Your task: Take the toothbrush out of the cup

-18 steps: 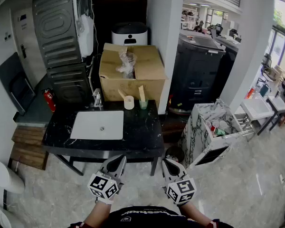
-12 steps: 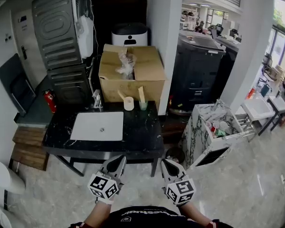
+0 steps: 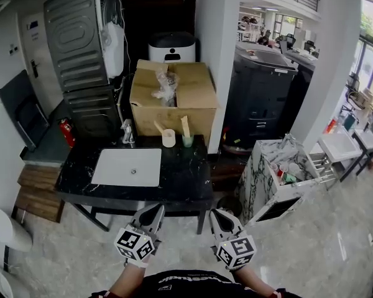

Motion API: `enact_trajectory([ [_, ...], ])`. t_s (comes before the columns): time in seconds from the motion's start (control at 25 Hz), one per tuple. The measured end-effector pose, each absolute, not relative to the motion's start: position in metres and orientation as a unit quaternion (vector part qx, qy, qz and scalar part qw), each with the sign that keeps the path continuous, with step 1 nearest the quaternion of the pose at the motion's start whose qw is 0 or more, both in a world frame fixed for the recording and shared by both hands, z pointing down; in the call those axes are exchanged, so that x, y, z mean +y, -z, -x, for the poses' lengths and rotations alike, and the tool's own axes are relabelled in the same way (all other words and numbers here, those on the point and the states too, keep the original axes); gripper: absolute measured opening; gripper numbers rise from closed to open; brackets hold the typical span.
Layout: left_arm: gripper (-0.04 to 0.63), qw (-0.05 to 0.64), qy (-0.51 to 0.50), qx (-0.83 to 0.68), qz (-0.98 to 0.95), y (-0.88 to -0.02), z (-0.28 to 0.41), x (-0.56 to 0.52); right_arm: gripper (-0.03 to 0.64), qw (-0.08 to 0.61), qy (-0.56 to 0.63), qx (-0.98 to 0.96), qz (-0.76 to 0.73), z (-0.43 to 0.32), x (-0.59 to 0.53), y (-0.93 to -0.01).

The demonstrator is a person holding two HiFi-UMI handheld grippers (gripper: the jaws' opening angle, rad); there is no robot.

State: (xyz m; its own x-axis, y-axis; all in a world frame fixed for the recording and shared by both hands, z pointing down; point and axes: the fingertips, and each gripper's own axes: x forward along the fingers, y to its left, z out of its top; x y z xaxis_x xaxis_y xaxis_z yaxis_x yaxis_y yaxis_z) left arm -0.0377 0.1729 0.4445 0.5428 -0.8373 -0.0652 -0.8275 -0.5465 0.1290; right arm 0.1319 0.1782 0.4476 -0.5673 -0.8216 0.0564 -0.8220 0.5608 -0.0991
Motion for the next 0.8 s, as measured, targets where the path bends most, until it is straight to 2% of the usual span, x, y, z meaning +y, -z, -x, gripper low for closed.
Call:
enact_trajectory([
  [0.4,0.014,0.023,0.042,-0.481,-0.875,-0.450,0.011,0.166,0.037,0.004,-0.055,-0.895,-0.443,-0.157,0.171,-0.458],
  [0.8,0.014,0.001,0.025,-0.463,-0.886,-0.462,0.006,0.128,0.035,0.008,-0.037,-0.911,-0.411,-0.139,0.133,-0.470],
])
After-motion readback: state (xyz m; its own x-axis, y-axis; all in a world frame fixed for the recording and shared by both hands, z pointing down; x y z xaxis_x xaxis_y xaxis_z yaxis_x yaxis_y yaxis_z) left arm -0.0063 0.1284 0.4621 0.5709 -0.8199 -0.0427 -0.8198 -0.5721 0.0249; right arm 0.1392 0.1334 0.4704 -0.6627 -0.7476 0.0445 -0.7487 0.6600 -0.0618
